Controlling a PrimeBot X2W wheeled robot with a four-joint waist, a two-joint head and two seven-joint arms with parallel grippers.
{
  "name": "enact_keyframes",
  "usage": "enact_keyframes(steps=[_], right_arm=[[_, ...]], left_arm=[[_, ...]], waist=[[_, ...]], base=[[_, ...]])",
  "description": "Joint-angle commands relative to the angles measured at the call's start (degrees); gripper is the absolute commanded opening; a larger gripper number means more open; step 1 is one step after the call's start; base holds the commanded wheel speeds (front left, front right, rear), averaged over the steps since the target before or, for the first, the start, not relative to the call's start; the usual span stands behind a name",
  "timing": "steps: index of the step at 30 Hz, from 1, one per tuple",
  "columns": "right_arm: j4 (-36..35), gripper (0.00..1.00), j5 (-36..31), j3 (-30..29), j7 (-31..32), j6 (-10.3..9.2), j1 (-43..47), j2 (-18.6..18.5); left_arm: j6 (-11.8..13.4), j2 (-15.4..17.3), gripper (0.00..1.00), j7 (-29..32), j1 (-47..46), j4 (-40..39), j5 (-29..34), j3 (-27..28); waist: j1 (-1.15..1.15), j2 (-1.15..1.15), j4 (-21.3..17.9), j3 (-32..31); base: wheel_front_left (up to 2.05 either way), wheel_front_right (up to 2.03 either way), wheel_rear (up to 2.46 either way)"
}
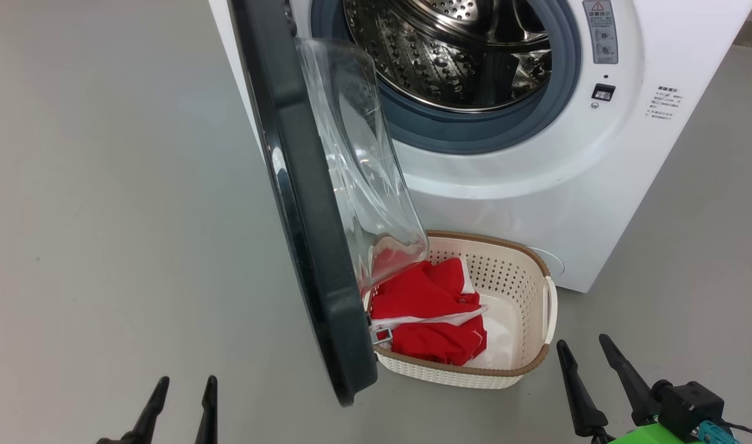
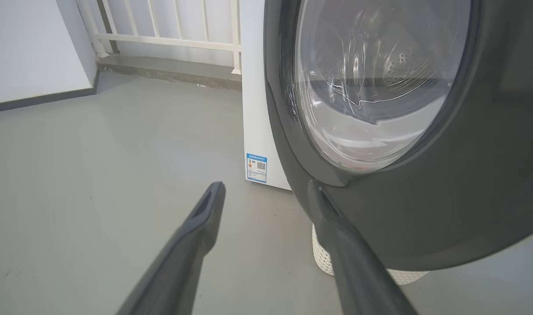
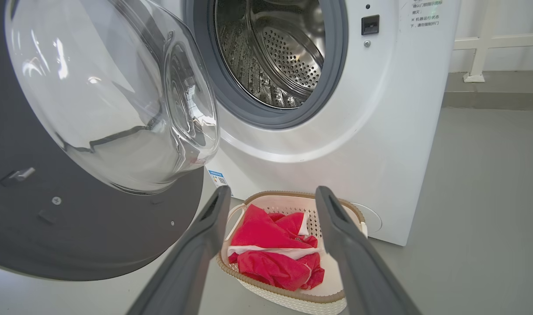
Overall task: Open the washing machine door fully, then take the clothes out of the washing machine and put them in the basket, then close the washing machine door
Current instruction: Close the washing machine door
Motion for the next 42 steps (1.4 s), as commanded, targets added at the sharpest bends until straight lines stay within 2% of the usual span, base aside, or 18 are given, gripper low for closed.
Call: enact_keyframes(steps=[1,8,14,15,16,19,20,22,26,29,30,32,36,38,42], right_arm=[[-1.17,1.00,-0.35,1.68,-0.37,0.43,-1.89,-0.55],[-1.18,1.00,-0.34,1.76,-0.37,0.43,-1.71,-0.60],[-1.16,1.00,-0.32,1.79,-0.37,0.43,-1.61,-0.63],[-1.17,1.00,-0.32,1.81,-0.37,0.43,-1.56,-0.63],[-1.18,1.00,-0.33,1.82,-0.37,0.43,-1.51,-0.63],[-1.15,1.00,-0.29,1.84,-0.37,0.43,-1.34,-0.61],[-1.15,1.00,-0.27,1.86,-0.37,0.43,-1.31,-0.60],[-1.15,1.00,-0.22,1.85,-0.37,0.43,-1.31,-0.58],[-1.15,1.00,-0.17,1.78,-0.37,0.43,-1.51,-0.54],[-1.16,1.00,-0.15,1.75,-0.37,0.43,-1.63,-0.50],[-1.17,1.00,-0.14,1.74,-0.37,0.43,-1.72,-0.47],[-1.20,1.00,-0.13,1.65,-0.37,0.43,-1.83,-0.44],[-1.30,1.00,-0.18,1.42,-0.37,0.43,-2.18,-0.39],[-1.31,1.00,-0.18,1.37,-0.37,0.43,-2.34,-0.36],[-1.35,1.00,-0.17,1.33,-0.37,0.43,-2.60,-0.32]], left_arm=[[-0.31,0.27,1.00,-0.70,-0.71,-1.29,-0.21,1.78],[-0.31,0.26,1.00,-0.70,-0.72,-1.58,-2.24,1.73],[-0.31,0.25,1.00,-0.70,-1.29,-2.13,-6.91,1.79],[-0.31,0.25,0.93,-0.70,-1.44,-2.28,-7.79,1.79],[-0.31,0.25,0.60,-0.70,-1.60,-2.40,-9.00,1.67],[-0.31,0.25,0.19,-0.70,-2.14,-2.86,-13.56,1.67],[-0.31,0.25,0.01,-0.70,-2.28,-2.86,-15.55,1.20],[-0.31,0.25,0.00,-0.70,-2.79,-3.34,-18.84,0.19],[-0.31,0.25,0.00,-0.70,-4.10,-4.40,-32.82,-1.41],[-0.31,0.91,0.00,-0.70,-4.96,-6.40,-47.23,-3.52],[-0.31,2.53,0.00,-0.68,-5.16,-8.31,-56.42,-5.89],[-0.31,4.86,0.00,0.80,-5.44,-10.70,-65.44,-8.93],[-0.31,7.53,0.00,10.14,-5.54,-15.34,-81.19,-10.74],[-0.31,8.39,0.00,15.64,-5.33,-16.40,-85.49,-9.63],[-0.31,8.52,0.00,23.68,-5.23,-17.09,-87.24,-7.86]], waist=[[0.00,0.00,-0.02,0.02],[0.00,0.00,-0.09,-0.12],[0.00,0.00,-0.07,-0.15],[0.00,0.00,-0.07,-0.18],[0.00,0.00,-0.08,-0.24],[0.00,0.00,-0.12,-0.45],[0.00,0.00,-0.16,-0.47],[0.00,0.00,-0.24,-0.43],[0.00,0.00,-0.49,-0.23],[0.00,0.00,-0.82,-0.06],[0.00,0.00,-1.10,0.12],[0.00,0.00,-1.31,0.33],[0.00,0.00,-1.70,0.98],[0.00,0.00,-1.96,1.20],[0.00,0.00,-2.60,1.61]], base=[[0.00,0.00,0.00],[0.00,0.00,0.00],[0.00,0.00,0.00],[0.00,0.00,0.00],[0.00,0.00,0.00],[0.00,0.00,0.00],[0.00,0.00,0.00],[0.00,0.00,0.00],[0.00,0.00,0.00],[0.00,0.00,0.00],[0.00,0.00,0.00],[0.00,0.00,0.00],[0.00,0.00,0.00],[0.00,0.00,0.00],[0.00,0.00,0.00]])
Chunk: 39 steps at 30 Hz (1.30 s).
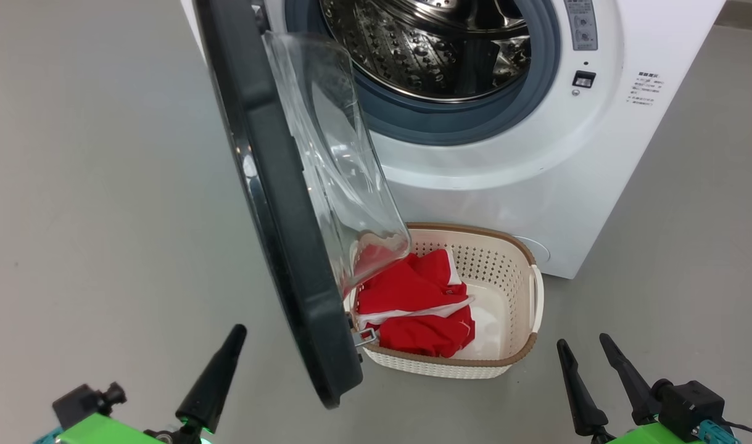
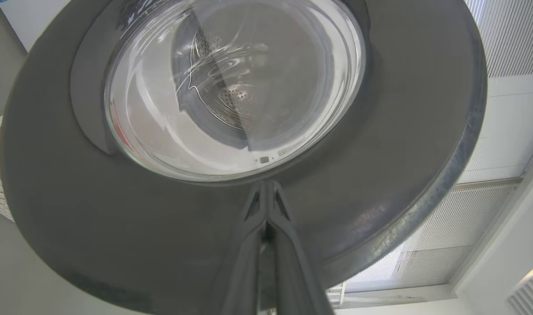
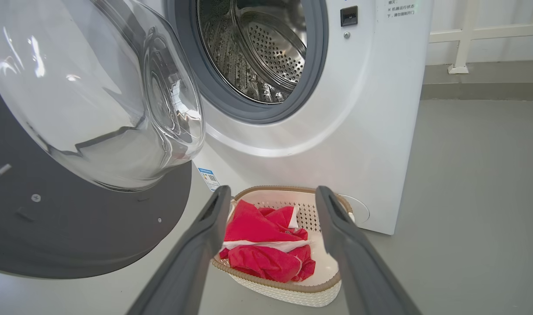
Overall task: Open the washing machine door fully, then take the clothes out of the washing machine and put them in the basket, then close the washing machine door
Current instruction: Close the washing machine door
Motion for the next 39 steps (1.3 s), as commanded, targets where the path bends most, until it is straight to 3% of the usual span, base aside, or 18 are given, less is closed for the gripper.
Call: enact_keyframes(steps=[1,9,20,29,39], right_arm=[[-1.38,1.00,-0.18,1.39,-0.37,0.43,-2.60,-0.32],[-1.53,1.00,-0.33,1.58,-0.37,0.43,-3.59,-0.27],[-1.97,1.00,-0.56,1.30,-0.37,0.43,-4.76,-0.24],[-2.33,1.00,-0.18,1.22,-0.37,0.43,-6.00,-0.20],[-2.73,1.00,1.53,1.89,-0.37,0.43,-7.86,-0.19]], left_arm=[[-0.32,0.46,0.00,2.60,-2.08,-2.11,-0.03,2.67],[-0.32,-2.85,0.00,10.76,-3.94,-1.49,2.33,4.85],[-0.32,-5.46,0.00,13.52,-7.03,-1.73,5.32,6.01],[-0.32,-6.15,0.00,11.69,-10.88,-2.61,8.90,3.62],[-0.32,-4.81,0.00,4.97,-17.69,-1.14,12.35,-0.73]], waist=[[0.00,0.00,-0.46,0.35],[0.00,0.00,-2.28,1.48],[0.00,0.00,-6.55,2.98],[0.00,0.00,-11.72,4.88],[0.00,0.00,-18.33,7.67]], base=[[0.00,0.00,0.00],[0.00,0.00,0.00],[0.00,0.00,0.00],[0.00,0.00,0.00],[0.00,0.00,0.00]])
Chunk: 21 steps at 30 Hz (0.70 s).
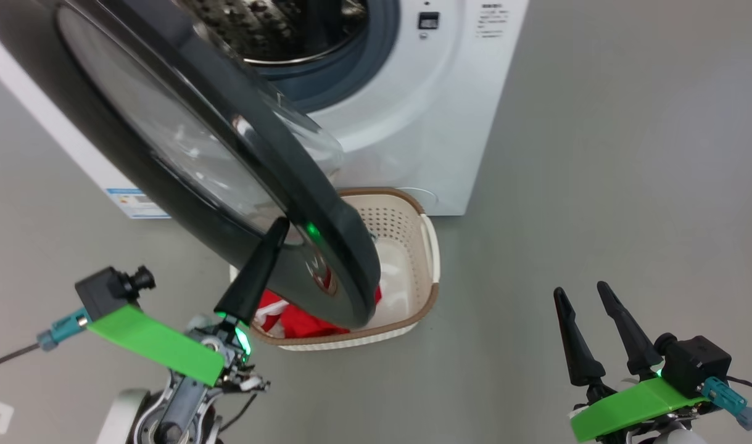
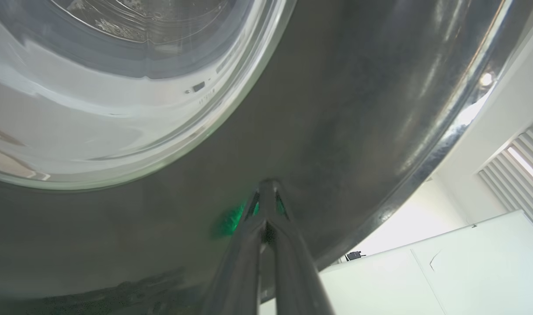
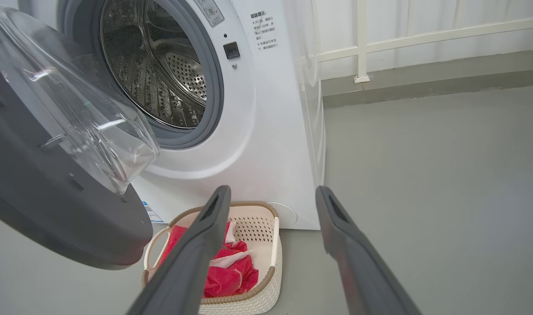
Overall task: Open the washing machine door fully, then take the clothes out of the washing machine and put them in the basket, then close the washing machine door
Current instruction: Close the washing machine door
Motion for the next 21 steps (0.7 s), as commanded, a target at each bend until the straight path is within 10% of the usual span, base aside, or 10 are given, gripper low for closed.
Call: enact_keyframes(steps=[1,21], right_arm=[[-1.50,1.00,0.46,1.73,-0.37,0.42,-1.81,-0.22],[-2.08,1.00,4.33,3.56,-0.37,0.42,-4.13,-0.22]], left_arm=[[-0.37,1.08,0.00,-0.91,-2.96,-1.09,0.88,0.89],[-0.37,10.84,0.00,-15.65,-21.04,10.68,3.27,-6.78]], waist=[[0.00,0.00,-3.04,1.85],[0.00,0.00,-14.06,6.55]], base=[[0.00,0.00,0.00],[0.00,0.00,0.00]])
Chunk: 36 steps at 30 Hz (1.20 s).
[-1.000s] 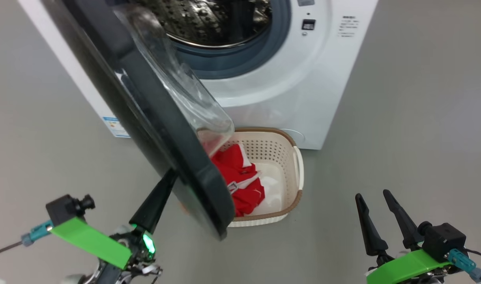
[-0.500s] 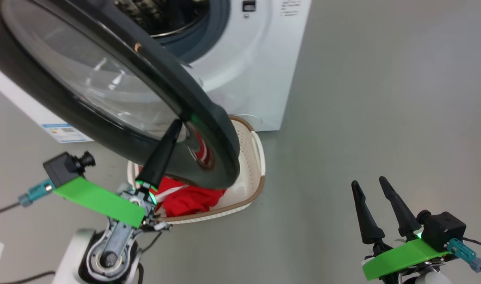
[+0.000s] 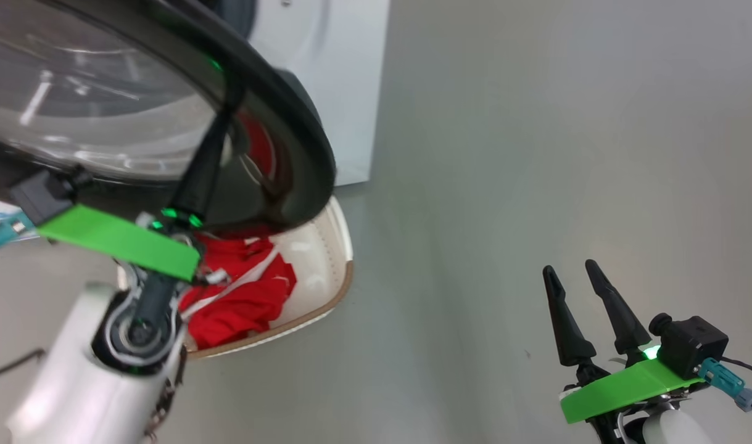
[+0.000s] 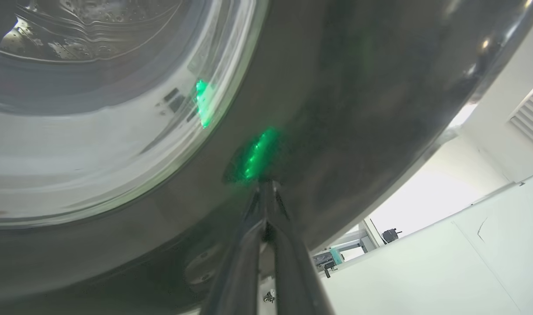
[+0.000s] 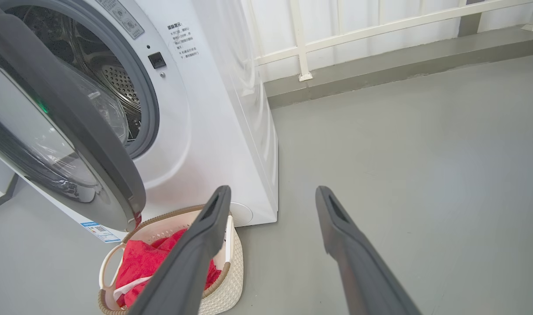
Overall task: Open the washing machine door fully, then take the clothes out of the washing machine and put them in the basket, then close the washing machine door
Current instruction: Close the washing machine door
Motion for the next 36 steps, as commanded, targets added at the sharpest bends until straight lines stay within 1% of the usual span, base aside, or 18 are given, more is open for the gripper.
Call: enact_keyframes(steps=[1,10,16,26,36], right_arm=[[-1.55,1.00,0.81,1.75,-0.37,0.43,-1.27,-0.23],[-1.75,1.00,2.33,2.80,-0.37,0.43,-1.84,-0.23],[-1.76,1.00,2.69,2.71,-0.37,0.43,-1.53,-0.23],[-1.61,1.00,1.05,1.06,-0.37,0.43,-0.82,-0.23],[-1.09,1.00,-0.90,0.09,-0.37,0.43,0.37,-0.23]], left_arm=[[-0.37,2.23,0.00,-1.23,-3.46,-0.37,0.62,1.19],[-0.37,6.39,0.00,-6.62,-10.33,5.38,0.48,-1.96],[-0.37,8.18,0.00,-8.58,-11.50,6.79,-0.95,-3.89],[-0.37,9.06,0.00,-11.14,-7.58,6.73,-3.04,-7.74],[-0.37,7.60,0.00,-12.65,-1.54,7.11,-4.51,-9.19]], waist=[[0.00,0.00,-2.38,1.48],[0.00,0.00,-6.01,2.53],[0.00,0.00,-6.44,2.35],[0.00,0.00,-3.27,0.43],[0.00,0.00,0.71,-1.92]], base=[[0.00,0.00,0.00],[0.00,0.00,0.00],[0.00,0.00,0.00],[0.00,0.00,0.00],[0.00,0.00,0.00]])
